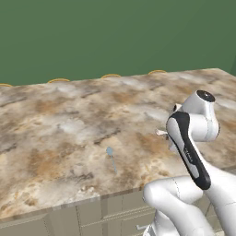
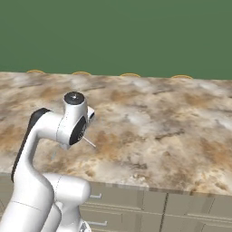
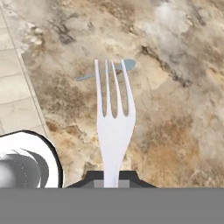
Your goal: Organize the utensils by type. Pick up the wooden spoons from the counter and place them in the open cabinet. Then pick up the metallic utensils from the counter and place them in the open drawer.
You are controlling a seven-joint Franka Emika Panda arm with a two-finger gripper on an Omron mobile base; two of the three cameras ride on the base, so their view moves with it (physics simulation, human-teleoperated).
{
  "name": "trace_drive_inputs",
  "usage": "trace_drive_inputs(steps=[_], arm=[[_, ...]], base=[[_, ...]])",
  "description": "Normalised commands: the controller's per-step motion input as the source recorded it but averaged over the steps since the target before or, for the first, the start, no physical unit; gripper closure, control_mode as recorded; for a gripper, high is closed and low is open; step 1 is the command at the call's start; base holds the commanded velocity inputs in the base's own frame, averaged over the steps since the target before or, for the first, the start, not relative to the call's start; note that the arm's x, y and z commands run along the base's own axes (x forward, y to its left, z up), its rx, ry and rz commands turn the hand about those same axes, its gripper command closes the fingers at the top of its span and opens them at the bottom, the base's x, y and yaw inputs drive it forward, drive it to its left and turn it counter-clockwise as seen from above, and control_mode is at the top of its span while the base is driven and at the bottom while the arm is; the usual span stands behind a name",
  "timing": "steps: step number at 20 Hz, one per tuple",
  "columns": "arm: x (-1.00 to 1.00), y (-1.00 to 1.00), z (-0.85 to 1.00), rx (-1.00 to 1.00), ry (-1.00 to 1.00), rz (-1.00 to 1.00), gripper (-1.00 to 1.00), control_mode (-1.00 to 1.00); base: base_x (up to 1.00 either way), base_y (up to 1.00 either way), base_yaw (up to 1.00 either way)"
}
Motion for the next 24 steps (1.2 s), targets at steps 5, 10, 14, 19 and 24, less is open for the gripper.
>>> trace_drive_inputs(steps=[5, 10, 14, 19, 24], arm=[[0.00, 0.00, 0.00, 0.00, 0.00, 0.00, 1.00, 1.00], [0.00, 0.00, 0.00, 0.00, 0.00, 0.00, 1.00, 1.00], [0.00, 0.00, 0.00, 0.00, 0.00, 0.00, 1.00, 1.00], [0.00, 0.00, 0.00, 0.00, 0.00, 0.00, 1.00, 1.00], [0.00, 0.00, 0.00, 0.00, 0.00, 0.00, 1.00, 1.00]], base=[[-0.05, -0.01, 0.00], [-0.01, -0.34, -0.26], [0.01, -0.59, -0.48], [0.00, -0.67, -0.60], [0.00, -0.73, -0.56]])
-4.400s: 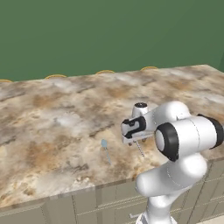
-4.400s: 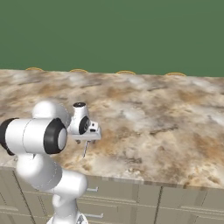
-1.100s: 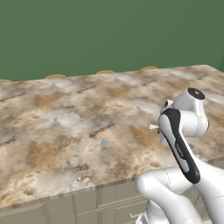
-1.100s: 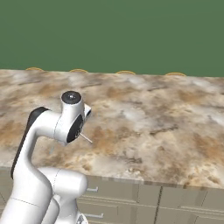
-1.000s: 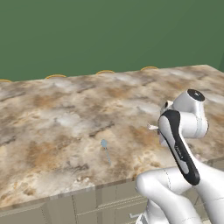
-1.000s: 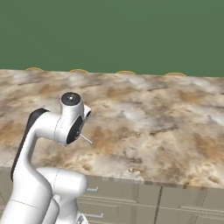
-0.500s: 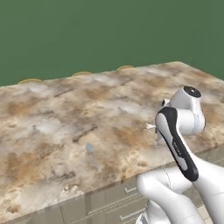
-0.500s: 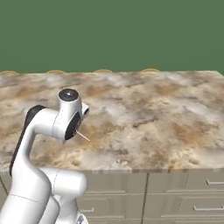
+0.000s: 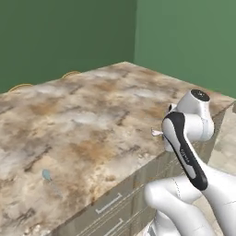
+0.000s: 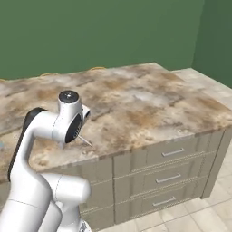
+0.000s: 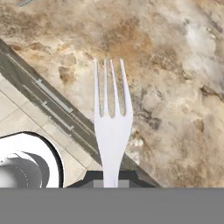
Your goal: Organize the utensils by type. Pick up the wooden spoons from the counter and place them in the open cabinet. Then pick up the metallic utensils from the counter and place them in the open drawer.
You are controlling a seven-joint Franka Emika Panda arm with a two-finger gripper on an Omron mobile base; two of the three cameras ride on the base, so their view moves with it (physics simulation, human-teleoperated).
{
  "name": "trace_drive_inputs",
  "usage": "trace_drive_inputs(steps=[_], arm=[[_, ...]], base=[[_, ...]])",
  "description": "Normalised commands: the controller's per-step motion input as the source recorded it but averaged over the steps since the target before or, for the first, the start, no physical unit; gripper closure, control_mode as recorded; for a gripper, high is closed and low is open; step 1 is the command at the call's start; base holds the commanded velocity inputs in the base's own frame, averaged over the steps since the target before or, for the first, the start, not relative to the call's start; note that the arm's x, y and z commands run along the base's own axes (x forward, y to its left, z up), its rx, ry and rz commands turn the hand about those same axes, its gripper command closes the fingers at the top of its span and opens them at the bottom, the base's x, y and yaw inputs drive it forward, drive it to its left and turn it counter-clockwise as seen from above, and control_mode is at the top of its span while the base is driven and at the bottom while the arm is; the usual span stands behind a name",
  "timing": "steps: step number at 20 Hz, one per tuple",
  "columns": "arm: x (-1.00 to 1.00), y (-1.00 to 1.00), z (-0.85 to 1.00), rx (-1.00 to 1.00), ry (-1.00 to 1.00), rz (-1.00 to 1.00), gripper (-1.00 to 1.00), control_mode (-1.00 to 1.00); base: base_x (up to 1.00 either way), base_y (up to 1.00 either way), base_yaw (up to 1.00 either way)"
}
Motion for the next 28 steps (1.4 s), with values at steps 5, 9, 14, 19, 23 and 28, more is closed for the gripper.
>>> trace_drive_inputs(steps=[5, 9, 14, 19, 23, 28], arm=[[0.00, 0.00, 0.00, 0.00, 0.00, 0.00, 1.00, 1.00], [0.00, 0.00, 0.00, 0.00, 0.00, 0.00, 1.00, 1.00], [0.00, 0.00, 0.00, 0.00, 0.00, 0.00, 1.00, 1.00], [0.00, 0.00, 0.00, 0.00, 0.00, 0.00, 1.00, 1.00], [0.00, 0.00, 0.00, 0.00, 0.00, 0.00, 1.00, 1.00], [0.00, 0.00, 0.00, 0.00, 0.00, 0.00, 1.00, 1.00]], base=[[0.00, -0.76, -0.53], [0.02, -0.50, -0.78], [0.00, -0.36, -0.90], [0.00, -0.34, -0.91], [0.10, -0.32, -0.84], [0.51, -0.23, -0.53]])
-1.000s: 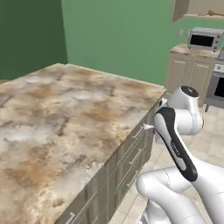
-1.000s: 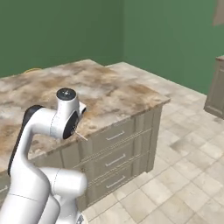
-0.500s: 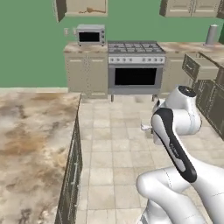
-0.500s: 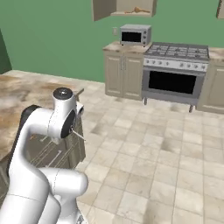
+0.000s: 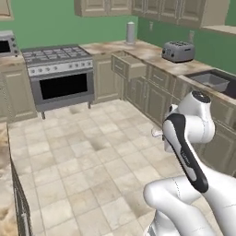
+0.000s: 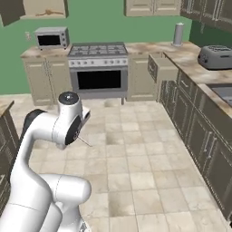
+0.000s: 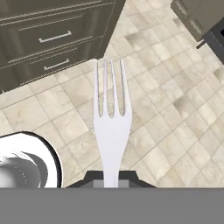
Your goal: Organize the utensils by type. Pick up the wooden spoons from the counter and place them in the open cabinet. Then pick up the metallic utensils from the counter and place them in the open drawer.
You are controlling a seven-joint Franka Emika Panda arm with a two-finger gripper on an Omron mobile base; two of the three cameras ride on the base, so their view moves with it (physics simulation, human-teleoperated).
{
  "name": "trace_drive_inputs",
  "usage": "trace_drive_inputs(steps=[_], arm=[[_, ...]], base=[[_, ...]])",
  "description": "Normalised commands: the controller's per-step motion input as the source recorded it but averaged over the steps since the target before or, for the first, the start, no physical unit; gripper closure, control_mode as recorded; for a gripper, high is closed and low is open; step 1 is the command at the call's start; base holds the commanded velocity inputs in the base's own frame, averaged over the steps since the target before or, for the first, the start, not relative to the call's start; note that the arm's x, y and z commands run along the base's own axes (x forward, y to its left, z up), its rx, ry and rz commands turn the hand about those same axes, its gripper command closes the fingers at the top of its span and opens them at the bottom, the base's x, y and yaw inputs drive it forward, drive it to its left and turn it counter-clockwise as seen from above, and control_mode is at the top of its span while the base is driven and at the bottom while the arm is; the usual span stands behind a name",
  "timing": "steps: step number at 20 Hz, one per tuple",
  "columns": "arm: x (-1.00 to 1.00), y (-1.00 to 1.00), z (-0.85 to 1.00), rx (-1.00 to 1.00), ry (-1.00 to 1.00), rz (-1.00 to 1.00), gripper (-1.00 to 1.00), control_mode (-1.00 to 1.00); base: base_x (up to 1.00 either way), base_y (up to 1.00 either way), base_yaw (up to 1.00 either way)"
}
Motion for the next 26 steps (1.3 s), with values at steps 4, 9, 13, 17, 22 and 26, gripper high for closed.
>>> trace_drive_inputs(steps=[4, 9, 13, 17, 22, 26], arm=[[0.00, 0.00, 0.00, 0.00, 0.00, 0.00, 1.00, 1.00], [0.00, 0.00, 0.00, 0.00, 0.00, 0.00, 1.00, 1.00], [0.00, 0.00, 0.00, 0.00, 0.00, 0.00, 1.00, 1.00], [0.00, 0.00, 0.00, 0.00, 0.00, 0.00, 1.00, 1.00], [0.00, 0.00, 0.00, 0.00, 0.00, 0.00, 1.00, 1.00], [0.00, 0.00, 0.00, 0.00, 0.00, 0.00, 1.00, 1.00]], base=[[0.98, 0.00, -0.04], [1.00, -0.09, 0.01], [1.00, -0.17, 0.04], [1.00, -0.30, 0.04], [0.92, -0.46, 0.12], [0.91, -0.48, 0.12]])
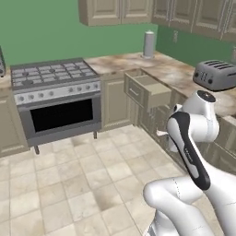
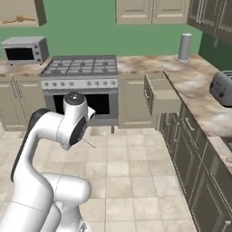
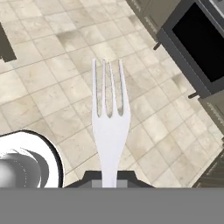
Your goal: Organize the utensils by type. Pick up the wooden spoons from the counter and place them in the open cabinet. Then pick up the metallic utensils from the counter and place them in the open drawer.
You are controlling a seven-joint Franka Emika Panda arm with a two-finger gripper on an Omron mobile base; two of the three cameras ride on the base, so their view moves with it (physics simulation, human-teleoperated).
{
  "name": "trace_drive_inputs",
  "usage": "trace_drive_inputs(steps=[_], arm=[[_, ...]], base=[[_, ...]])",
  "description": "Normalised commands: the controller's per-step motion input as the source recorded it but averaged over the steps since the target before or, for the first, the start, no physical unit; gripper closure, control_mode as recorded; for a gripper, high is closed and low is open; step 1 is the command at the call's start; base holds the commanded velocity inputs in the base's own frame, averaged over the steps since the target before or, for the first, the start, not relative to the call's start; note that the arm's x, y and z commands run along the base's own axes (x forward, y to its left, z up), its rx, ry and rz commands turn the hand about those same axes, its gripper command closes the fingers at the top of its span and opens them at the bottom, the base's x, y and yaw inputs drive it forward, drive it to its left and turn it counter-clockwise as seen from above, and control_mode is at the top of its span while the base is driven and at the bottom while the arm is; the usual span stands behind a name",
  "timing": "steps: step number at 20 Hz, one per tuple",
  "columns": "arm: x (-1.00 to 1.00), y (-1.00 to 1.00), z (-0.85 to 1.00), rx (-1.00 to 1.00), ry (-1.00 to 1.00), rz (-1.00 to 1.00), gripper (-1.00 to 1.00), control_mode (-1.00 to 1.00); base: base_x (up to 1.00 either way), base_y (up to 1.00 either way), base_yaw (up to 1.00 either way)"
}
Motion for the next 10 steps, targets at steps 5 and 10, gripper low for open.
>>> trace_drive_inputs(steps=[5, 10], arm=[[0.00, 0.00, 0.00, 0.00, 0.00, 0.00, 1.00, 1.00], [0.00, 0.00, 0.00, 0.00, 0.00, 0.00, 1.00, 1.00]], base=[[0.90, -0.48, 0.10], [0.94, -0.47, 0.04]])
